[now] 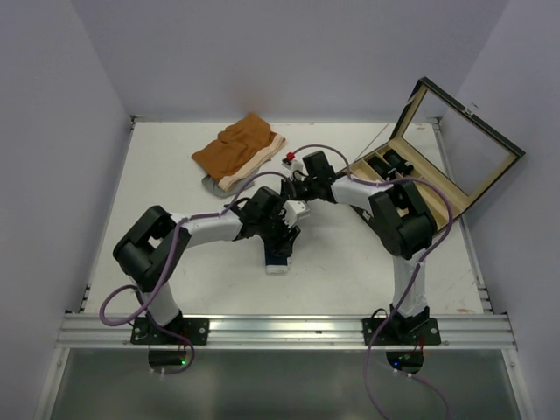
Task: Roll the underwear
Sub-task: Fold the underwear
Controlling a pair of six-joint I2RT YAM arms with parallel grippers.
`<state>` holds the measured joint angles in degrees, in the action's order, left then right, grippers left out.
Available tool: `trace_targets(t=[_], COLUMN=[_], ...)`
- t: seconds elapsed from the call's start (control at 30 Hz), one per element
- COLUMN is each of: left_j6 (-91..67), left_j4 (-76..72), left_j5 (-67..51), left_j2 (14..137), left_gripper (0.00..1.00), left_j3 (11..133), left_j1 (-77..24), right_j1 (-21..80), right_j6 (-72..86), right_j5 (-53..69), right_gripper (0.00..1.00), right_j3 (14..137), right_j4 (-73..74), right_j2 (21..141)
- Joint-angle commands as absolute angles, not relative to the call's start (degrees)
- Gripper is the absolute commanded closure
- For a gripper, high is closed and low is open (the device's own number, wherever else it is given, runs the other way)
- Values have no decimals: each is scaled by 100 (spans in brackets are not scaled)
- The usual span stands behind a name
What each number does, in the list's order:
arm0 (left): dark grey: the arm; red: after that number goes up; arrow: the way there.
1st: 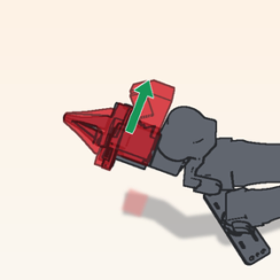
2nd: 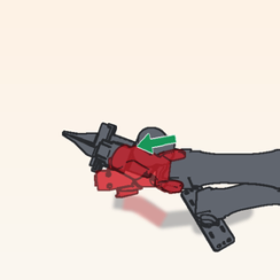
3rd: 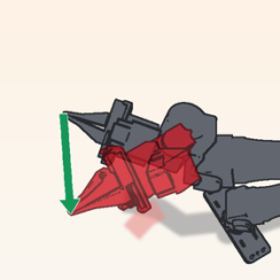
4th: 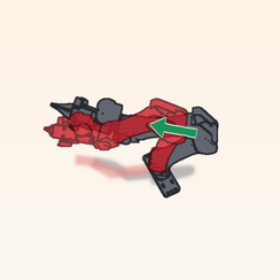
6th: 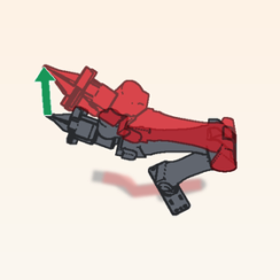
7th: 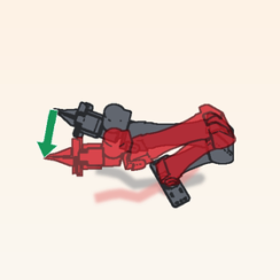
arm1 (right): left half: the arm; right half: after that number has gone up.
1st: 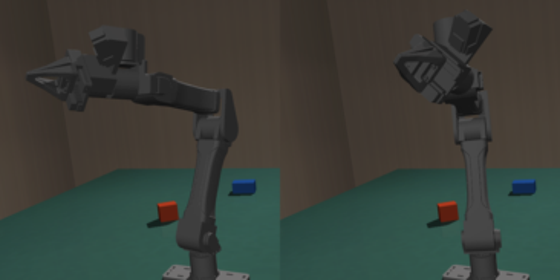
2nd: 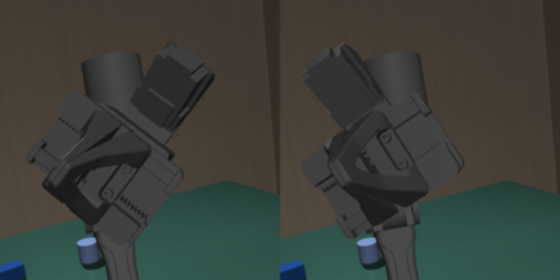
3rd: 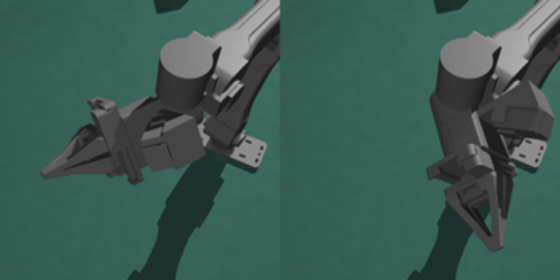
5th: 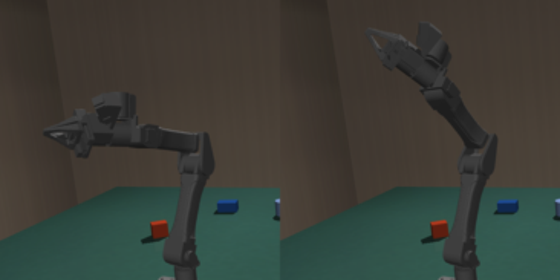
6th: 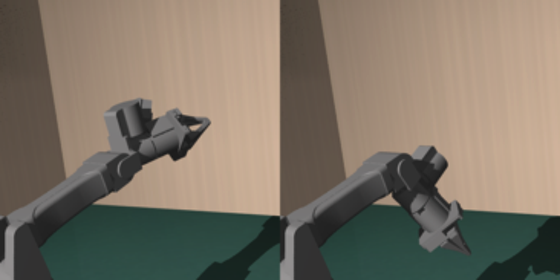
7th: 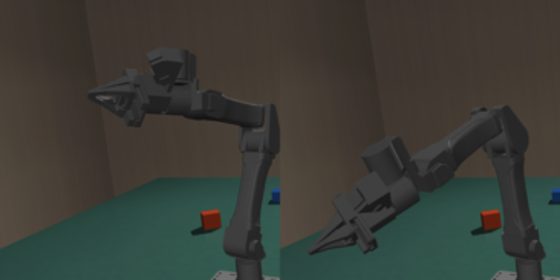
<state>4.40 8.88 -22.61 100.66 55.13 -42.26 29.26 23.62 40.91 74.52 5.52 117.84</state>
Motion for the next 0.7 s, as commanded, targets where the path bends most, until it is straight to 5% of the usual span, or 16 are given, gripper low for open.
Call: trace_targets(t=[0.0, 0.2, 0.53, 0.67], left_j6=[624, 703, 888, 905], left_j4=[765, 703, 439, 571], left_j5=[-2347, -2382, -2364, -2312], left_j2=[9897, 9800, 9641, 9712], left_gripper=[43, 43, 42, 42], left_j3=[5265, 5142, 4930, 5001], left_j1=[-4236, -4236, -4245, -4245], right_j1=[2786, 2751, 2803, 2961], right_j6=[1942, 2679, 6122, 6206], right_j5=[4472, 5114, 6021, 6056], right_gripper=[89, 92, 94, 94], right_j3=[7778, 7454, 7014, 7014], right_j4=[1099, 134, -3608, -3543], right_j2=[11198, 10942, 12057, 12243])
